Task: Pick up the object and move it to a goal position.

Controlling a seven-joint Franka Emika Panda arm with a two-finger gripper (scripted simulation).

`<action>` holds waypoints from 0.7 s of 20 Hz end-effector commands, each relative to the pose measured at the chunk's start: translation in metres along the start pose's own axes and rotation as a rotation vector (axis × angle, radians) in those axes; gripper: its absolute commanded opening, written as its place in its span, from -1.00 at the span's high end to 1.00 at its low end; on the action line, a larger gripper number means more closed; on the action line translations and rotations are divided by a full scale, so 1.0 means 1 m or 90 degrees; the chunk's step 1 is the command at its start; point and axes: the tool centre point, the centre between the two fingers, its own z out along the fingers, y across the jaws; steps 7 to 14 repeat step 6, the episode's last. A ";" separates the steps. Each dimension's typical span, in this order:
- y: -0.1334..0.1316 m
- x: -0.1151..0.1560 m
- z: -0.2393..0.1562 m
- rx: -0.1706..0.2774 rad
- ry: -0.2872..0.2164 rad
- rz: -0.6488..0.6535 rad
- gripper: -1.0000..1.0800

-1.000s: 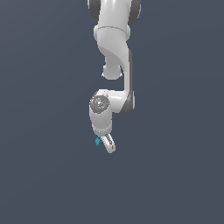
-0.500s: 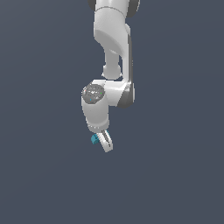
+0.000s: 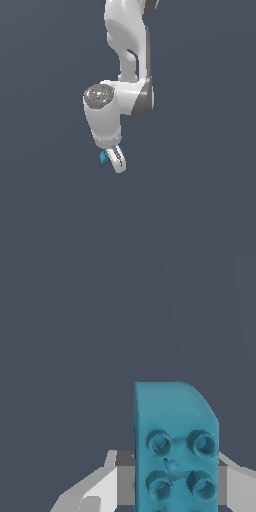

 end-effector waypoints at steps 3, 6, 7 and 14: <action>-0.001 0.001 -0.002 0.000 0.000 0.000 1.00; -0.001 0.000 0.001 0.000 0.000 0.000 1.00; -0.001 0.000 0.001 0.000 0.000 0.000 1.00; -0.001 0.000 0.001 0.000 0.000 0.000 1.00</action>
